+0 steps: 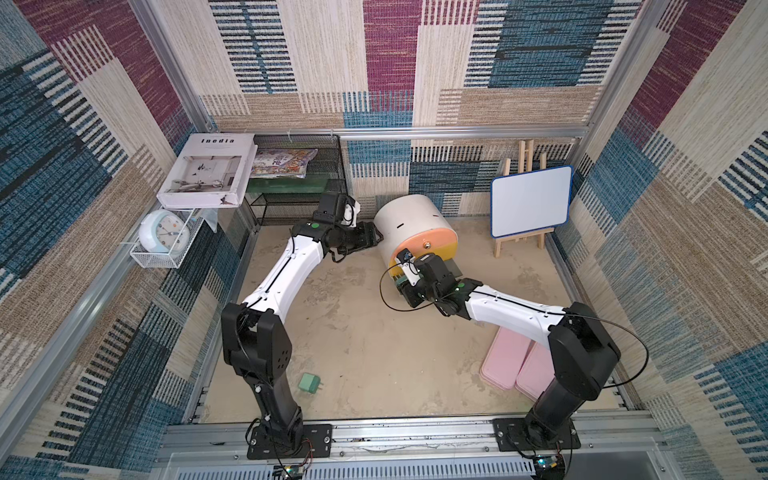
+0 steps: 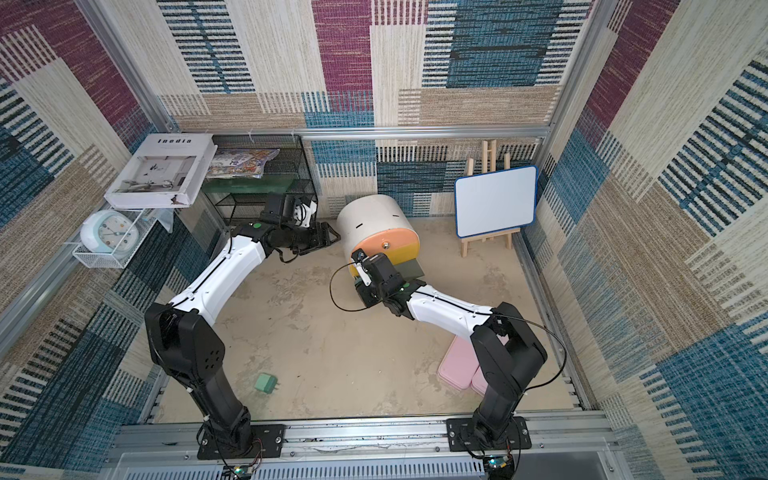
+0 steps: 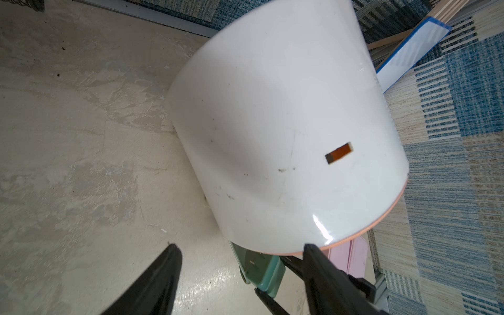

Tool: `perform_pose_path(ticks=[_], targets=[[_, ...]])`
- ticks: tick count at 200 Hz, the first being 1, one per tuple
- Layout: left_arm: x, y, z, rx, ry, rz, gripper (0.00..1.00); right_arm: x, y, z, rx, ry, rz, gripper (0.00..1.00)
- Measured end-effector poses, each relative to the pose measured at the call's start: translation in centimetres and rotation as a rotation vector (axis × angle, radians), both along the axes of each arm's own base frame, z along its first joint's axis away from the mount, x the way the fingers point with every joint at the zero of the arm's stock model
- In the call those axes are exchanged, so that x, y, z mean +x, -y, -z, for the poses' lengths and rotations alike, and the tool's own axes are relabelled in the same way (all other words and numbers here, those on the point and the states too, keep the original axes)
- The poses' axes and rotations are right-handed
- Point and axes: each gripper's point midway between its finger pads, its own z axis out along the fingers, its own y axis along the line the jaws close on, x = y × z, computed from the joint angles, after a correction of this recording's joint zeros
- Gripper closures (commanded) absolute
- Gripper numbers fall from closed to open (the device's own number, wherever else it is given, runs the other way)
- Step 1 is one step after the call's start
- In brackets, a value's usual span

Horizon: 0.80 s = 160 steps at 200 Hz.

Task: Place the plugs into the drawer by color
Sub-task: Place the plug in the drawer.

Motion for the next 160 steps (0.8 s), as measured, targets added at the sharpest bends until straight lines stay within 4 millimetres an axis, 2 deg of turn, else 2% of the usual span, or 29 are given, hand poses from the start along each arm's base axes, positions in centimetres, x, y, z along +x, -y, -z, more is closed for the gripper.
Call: perform_pose_path(ticks=[29, 160], targets=[[0.0, 0.0, 0.0, 0.0, 0.0, 0.0, 0.26, 0.6, -0.3, 0.3, 0.003, 0.006, 0.001, 0.56], [0.1, 0.0, -0.2, -0.003, 0.002, -0.003, 0.25, 0.7, -0.4, 1.0, 0.021, -0.019, -0.024, 0.45]])
